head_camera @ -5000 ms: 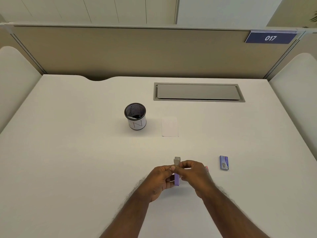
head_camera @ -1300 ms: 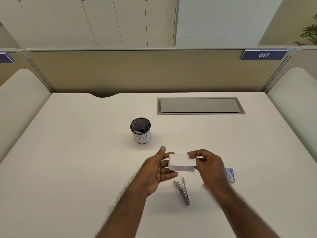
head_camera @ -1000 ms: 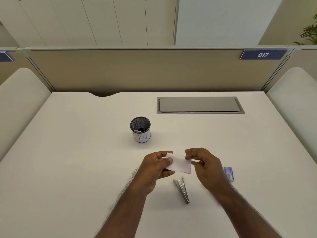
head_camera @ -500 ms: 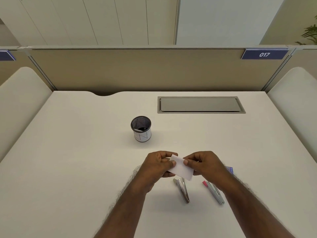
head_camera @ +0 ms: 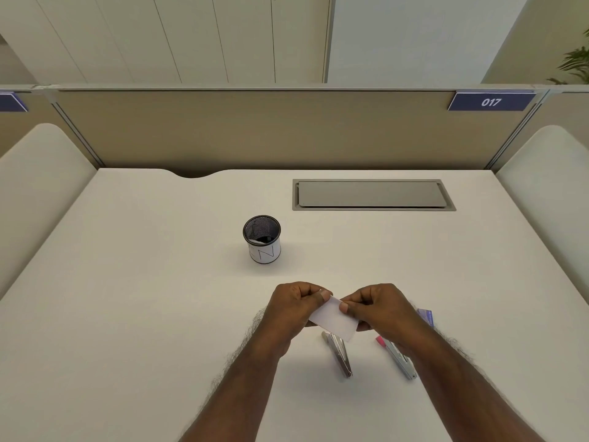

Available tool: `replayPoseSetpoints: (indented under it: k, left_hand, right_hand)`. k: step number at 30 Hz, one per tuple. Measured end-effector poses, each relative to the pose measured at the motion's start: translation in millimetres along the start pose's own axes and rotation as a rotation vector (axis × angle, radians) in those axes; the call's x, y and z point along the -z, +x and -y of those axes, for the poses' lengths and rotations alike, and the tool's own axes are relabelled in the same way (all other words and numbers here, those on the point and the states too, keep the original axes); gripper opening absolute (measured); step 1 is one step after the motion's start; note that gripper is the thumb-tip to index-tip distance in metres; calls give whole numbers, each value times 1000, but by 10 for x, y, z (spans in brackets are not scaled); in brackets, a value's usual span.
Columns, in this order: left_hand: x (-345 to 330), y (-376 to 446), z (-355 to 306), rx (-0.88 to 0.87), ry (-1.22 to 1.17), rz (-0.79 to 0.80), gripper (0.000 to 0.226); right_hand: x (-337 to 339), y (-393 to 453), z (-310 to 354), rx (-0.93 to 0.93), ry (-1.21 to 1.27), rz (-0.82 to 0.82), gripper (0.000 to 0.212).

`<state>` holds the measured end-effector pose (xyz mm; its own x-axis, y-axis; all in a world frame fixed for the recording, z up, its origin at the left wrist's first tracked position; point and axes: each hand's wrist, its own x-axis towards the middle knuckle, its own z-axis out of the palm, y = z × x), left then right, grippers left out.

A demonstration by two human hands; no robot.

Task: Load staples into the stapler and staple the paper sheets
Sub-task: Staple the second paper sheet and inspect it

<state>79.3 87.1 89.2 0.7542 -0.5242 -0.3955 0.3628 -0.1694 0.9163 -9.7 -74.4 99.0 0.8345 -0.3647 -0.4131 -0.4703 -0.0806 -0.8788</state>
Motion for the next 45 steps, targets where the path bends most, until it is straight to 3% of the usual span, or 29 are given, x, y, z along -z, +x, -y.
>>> replayPoseSetpoints:
  k: [5, 11, 14, 16, 19, 22, 25, 29, 33, 40, 45]
  left_hand:
    - [-64, 28, 54, 3, -99, -64, 8]
    - [-108, 1, 296, 134, -351, 17, 16]
    - [-128, 10, 374, 116, -357, -69, 14]
    - [-111, 53, 385, 92, -279, -172, 12]
    - [-66, 122, 359, 77, -110, -269, 17]
    - [-38, 147, 325, 35, 21, -291, 22]
    - [-37, 152, 305, 13, 53, -298, 21]
    - [-57, 142, 282, -2, 72, -283, 20]
    - [-47, 125, 250, -28, 79, -295, 24]
    - [39, 145, 174, -85, 88, -370, 20]
    - [33, 127, 122, -129, 139, -341, 21]
  right_hand:
    - [-122, 33, -68, -6, 71, -98, 12]
    - [-292, -3, -259, -3, 328, -242, 5]
    - [-387, 7, -362, 12, 295, -264, 10]
    - [-425, 18, -453, 4, 176, -300, 16]
    - [-452, 7, -655, 16, -314, -357, 16]
    - [-556, -15, -885, 3, -703, -277, 52]
    - [-640, 20, -1003, -45, -793, -224, 68]
    - [-677, 80, -1057, -86, -850, -210, 50]
    - [-600, 100, -1091, -31, -724, -207, 34]
    - [-140, 47, -610, -52, 48, 1, 31]
    - [114, -47, -175, 41, 49, 151, 23]
